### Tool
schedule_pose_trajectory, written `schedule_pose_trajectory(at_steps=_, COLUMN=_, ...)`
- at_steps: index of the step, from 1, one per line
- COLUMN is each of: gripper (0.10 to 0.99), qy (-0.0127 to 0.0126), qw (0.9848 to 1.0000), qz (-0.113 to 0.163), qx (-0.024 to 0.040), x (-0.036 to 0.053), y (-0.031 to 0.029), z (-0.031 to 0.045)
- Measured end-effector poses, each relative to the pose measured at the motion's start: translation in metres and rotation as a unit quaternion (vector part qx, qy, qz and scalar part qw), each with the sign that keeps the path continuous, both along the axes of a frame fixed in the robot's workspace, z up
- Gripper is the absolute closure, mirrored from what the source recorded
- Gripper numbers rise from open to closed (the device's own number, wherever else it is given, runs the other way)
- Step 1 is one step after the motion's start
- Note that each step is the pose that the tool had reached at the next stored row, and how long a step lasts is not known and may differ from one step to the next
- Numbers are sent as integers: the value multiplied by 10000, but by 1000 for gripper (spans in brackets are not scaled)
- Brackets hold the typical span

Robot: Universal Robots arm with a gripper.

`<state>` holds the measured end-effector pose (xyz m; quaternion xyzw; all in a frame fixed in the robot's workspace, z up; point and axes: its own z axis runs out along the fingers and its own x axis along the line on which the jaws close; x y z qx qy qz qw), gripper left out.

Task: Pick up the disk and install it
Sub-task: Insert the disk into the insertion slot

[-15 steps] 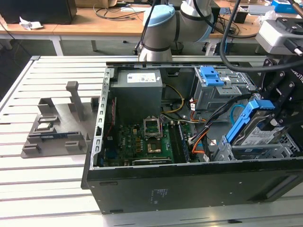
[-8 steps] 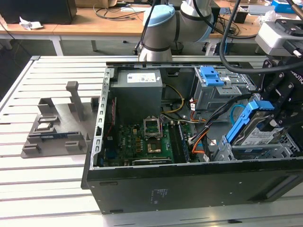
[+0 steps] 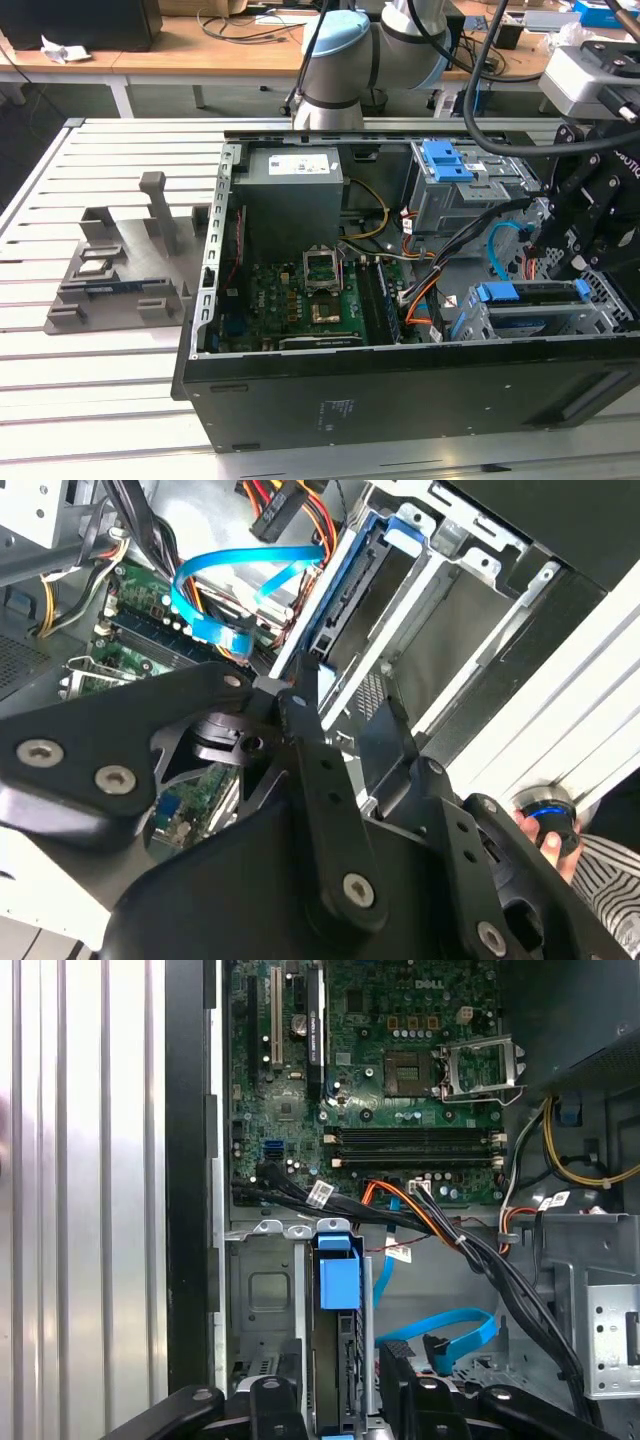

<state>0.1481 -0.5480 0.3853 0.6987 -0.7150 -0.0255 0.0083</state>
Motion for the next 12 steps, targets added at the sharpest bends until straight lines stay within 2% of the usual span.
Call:
schedule_pose_trajectory(at_steps=1, gripper=663, qy=0, qw=10000, qz=0, qx=1, x=0, y=0, z=-1)
schedule_pose_trajectory(at_steps=5, gripper=910, qy=0, qw=10000, qz=0, qx=0, x=0, y=0, z=-2)
schedule_pose_trajectory(at_steps=6, gripper=910, qy=0, qw=10000, qz=0, qx=0, x=0, y=0, z=-2)
schedule_pose_trajectory(at_steps=7, gripper=973, qy=0, qw=10000, qz=0, qx=0, x=0, y=0, z=-3)
schedule_pose_trajectory(at_steps=12, gripper=980, qy=0, qw=10000, qz=0, qx=0, x=0, y=0, z=-5)
